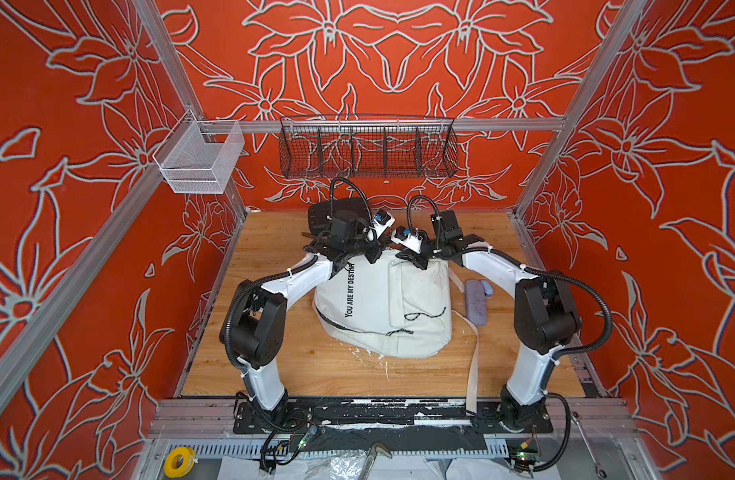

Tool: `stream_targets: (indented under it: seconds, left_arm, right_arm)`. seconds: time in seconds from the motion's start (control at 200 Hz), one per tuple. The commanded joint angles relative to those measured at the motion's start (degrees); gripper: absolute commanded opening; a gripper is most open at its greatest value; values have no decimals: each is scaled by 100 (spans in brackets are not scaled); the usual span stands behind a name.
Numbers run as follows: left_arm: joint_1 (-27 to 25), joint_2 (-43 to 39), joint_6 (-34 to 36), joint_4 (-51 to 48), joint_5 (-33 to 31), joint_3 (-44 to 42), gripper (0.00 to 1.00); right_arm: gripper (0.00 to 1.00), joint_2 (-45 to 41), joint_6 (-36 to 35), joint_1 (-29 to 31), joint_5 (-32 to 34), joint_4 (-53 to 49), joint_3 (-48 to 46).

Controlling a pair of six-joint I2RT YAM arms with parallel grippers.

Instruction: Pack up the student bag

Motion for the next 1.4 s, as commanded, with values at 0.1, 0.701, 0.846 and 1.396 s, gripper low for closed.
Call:
stream_targets:
  seconds: [0.1, 0.701, 0.846, 1.396]
  left_arm:
    - [19, -446, 175, 95, -431, -98, 0]
    - [1035, -930, -193, -140, -1039, -1012, 0]
    - [1127, -1150, -108, -220, -1104, -1085, 0]
    - [484, -1405, 526, -1073, 201, 22, 0]
  right_arm:
    - [0, -150, -347, 12, -64, -327, 34]
    - [0, -802, 15, -537, -603, -44, -524]
    - [0, -871, -85, -676, -556, -235, -575]
    - [36, -858, 58, -522, -1238, -963, -70]
